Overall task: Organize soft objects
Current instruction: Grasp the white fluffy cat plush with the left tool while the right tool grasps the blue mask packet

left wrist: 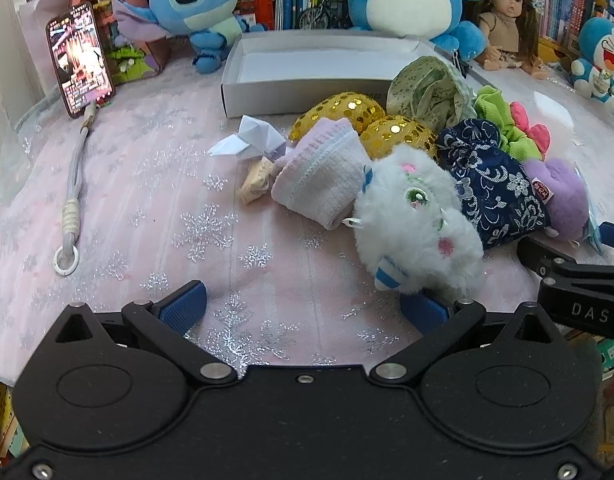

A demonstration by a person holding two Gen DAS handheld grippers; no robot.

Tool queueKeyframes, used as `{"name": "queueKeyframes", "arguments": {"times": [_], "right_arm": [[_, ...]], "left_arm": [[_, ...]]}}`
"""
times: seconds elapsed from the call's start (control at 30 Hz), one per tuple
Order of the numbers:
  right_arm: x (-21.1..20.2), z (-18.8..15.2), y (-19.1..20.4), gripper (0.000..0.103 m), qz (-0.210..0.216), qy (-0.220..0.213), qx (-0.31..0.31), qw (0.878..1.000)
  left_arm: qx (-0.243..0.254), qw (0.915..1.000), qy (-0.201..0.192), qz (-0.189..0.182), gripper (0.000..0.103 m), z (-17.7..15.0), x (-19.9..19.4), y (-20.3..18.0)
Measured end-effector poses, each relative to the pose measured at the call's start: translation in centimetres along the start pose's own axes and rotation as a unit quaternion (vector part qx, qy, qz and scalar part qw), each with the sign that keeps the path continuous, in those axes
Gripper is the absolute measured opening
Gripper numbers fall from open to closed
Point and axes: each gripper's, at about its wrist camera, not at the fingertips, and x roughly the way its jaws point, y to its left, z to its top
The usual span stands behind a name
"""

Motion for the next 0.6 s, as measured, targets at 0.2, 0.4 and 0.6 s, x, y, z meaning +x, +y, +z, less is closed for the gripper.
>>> {"name": "queueKeyframes", "arguments": {"times": [0.2,0.4,0.6], "right_arm": [[-0.1,-1.0,0.5,0.103,-0.019,-0.040,0.017,0.999],[-0.8,-0.5,-0.5,0.103,0.015,-0.039,0.006,0.999],[-2.5,0.1,-1.2,0.100,0.021,-0.080,-0.008,0.997]], "left_arm": [[-0.004,0.9999,-0.016,-0.001,0.103,-0.7,-0.3,0.0],[0.013,0.9992,-0.031,-0.023,0.094,-0.4,-1.5,-0.2],[0.034,0.9939,-0.091,-0.053,0.091,0.2,-4.1,-1.2]]}}
